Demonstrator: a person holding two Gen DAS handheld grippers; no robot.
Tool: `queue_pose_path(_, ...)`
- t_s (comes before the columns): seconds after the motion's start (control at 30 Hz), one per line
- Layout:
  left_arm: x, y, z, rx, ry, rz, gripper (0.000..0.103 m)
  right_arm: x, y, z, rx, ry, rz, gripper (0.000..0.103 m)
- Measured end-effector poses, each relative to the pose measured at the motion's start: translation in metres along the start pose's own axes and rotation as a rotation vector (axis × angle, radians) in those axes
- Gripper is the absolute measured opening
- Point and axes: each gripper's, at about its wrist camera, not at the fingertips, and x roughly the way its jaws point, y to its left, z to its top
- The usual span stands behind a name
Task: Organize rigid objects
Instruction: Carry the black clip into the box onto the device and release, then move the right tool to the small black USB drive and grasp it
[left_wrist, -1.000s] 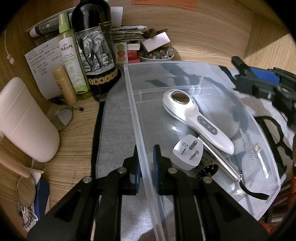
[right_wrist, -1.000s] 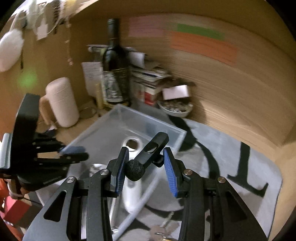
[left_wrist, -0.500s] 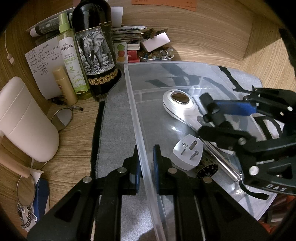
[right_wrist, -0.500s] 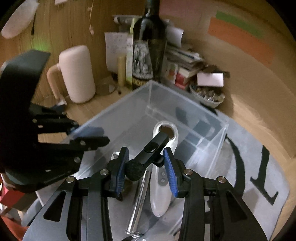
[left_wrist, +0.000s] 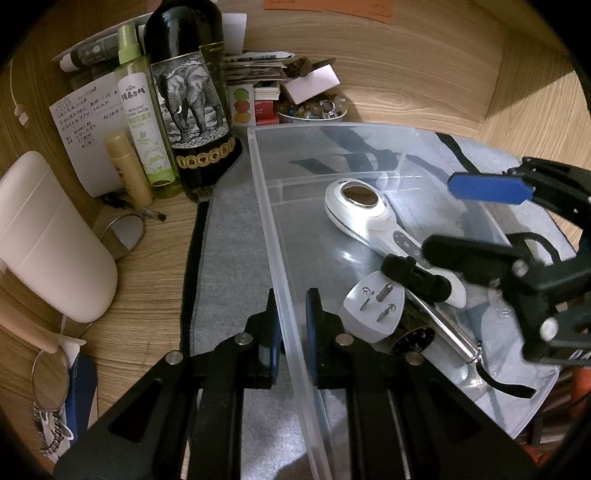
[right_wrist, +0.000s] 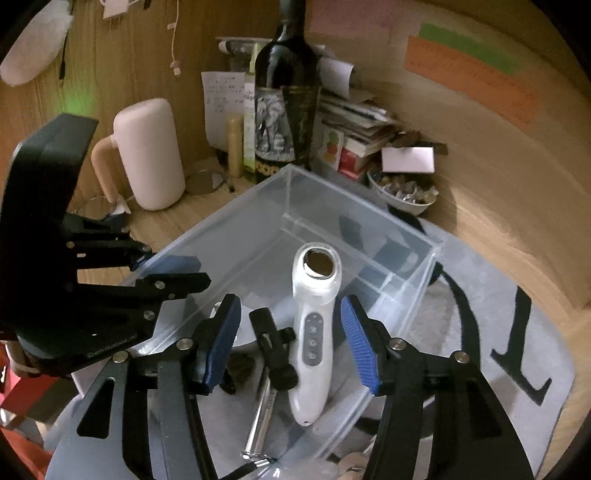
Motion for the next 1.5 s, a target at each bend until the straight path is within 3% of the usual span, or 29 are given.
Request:
queue_pose_path(0.4, 0.0, 0.0, 0.0, -0.001, 0.0, -0.001, 0.011, -0.026, -0.05, -0.003, 0.113, -0.049, -0.099, 0.053)
queue_pose_path(0.67, 0.0, 0.0, -0.001, 0.001, -0.001, 0.001, 0.011, -0.024, -0.094, -0.02, 0.192, -0.003, -0.182, 0.053)
queue_pose_path(1.07, 0.0, 0.001, -0.001, 0.003, 0.001, 0.005, 0.011, 0.041, -0.116, -0.067, 0.273, 0.2, -0.138, 0.054)
queue_pose_path(1.2, 0.0, 0.001, -0.001, 0.004, 0.0, 0.006, 0.011, 0.042, -0.116, -0.071, 0.274, 0.197, -0.127, 0.053)
queue_pose_path(1.3, 0.0, 0.0, -0.001, 0.003, -0.001, 0.005, 0.011, 0.039, -0.115, -0.073, 0.27, 0.187, -0.116, 0.04)
queue_pose_path(1.5, 0.0, 0.0, -0.001, 0.003, 0.001, 0.005, 0.011, 0.034, -0.106, -0.071, 0.244, 0.168, -0.137, 0.04)
